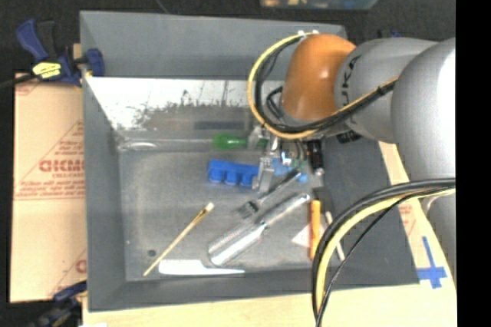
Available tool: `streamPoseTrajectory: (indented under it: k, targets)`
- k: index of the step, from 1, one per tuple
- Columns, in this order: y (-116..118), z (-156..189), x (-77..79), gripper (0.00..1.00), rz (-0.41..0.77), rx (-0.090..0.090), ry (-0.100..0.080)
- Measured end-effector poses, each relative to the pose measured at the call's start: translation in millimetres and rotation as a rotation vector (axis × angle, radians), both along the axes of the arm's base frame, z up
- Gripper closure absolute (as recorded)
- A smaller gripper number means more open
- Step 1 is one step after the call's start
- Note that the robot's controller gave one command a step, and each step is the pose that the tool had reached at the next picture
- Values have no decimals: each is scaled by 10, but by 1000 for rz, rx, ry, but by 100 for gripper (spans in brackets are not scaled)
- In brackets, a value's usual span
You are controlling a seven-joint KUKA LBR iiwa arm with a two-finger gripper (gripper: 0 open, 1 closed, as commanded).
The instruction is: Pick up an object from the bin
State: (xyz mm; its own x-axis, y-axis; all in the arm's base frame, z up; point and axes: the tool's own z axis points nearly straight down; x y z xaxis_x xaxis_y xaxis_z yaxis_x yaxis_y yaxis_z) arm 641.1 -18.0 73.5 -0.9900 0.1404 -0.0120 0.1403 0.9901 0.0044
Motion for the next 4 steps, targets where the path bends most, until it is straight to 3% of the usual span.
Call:
streamPoseTrajectory:
  k: [1,2,3,4]
  targets:
    - [1260,230,-449,0,124,0,3]
    - [246,-24,-194,0,-122,-3,-10]
    - [1154,-19,76,100,63,6,-8]
    - [1153,-20,76,100,63,6,-8]
